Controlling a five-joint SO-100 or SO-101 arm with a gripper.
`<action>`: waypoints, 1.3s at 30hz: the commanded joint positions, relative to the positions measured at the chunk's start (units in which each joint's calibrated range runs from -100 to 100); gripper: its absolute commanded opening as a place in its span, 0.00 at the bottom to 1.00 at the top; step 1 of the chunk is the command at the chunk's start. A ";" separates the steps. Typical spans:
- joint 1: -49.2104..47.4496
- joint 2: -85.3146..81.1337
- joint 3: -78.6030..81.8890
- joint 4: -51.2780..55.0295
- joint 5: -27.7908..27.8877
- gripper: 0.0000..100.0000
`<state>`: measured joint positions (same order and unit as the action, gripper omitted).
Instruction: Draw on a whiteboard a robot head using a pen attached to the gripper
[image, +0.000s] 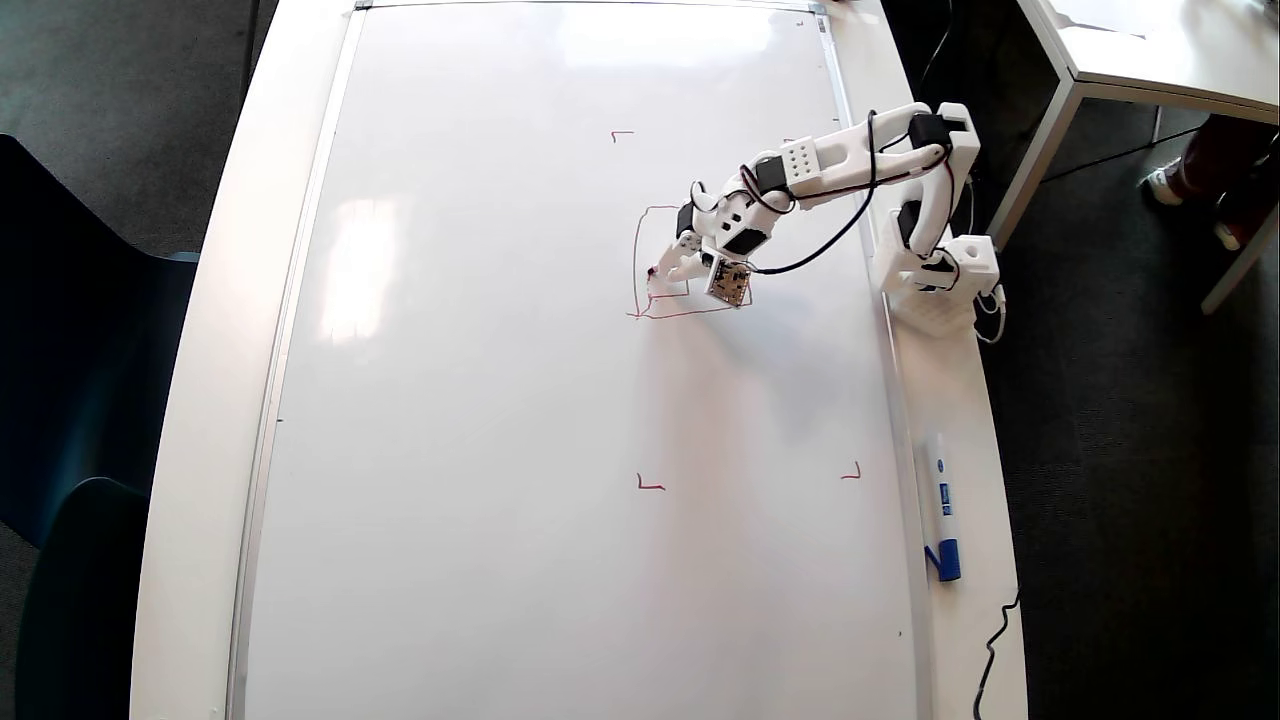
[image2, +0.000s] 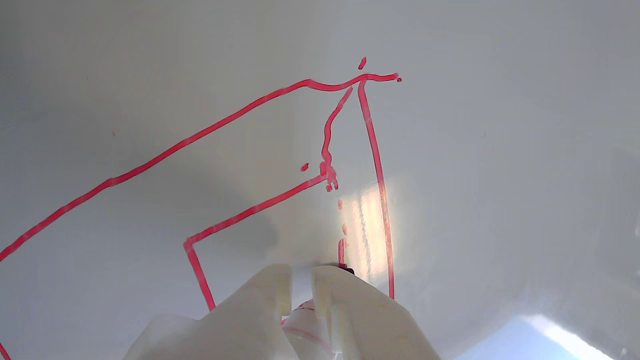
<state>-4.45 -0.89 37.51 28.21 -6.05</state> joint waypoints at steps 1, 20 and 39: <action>0.51 -1.17 -0.60 0.55 0.26 0.01; 0.58 -8.13 3.67 0.03 0.26 0.01; 5.44 -8.13 3.76 0.64 2.62 0.01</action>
<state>0.38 -6.48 41.16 28.80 -3.67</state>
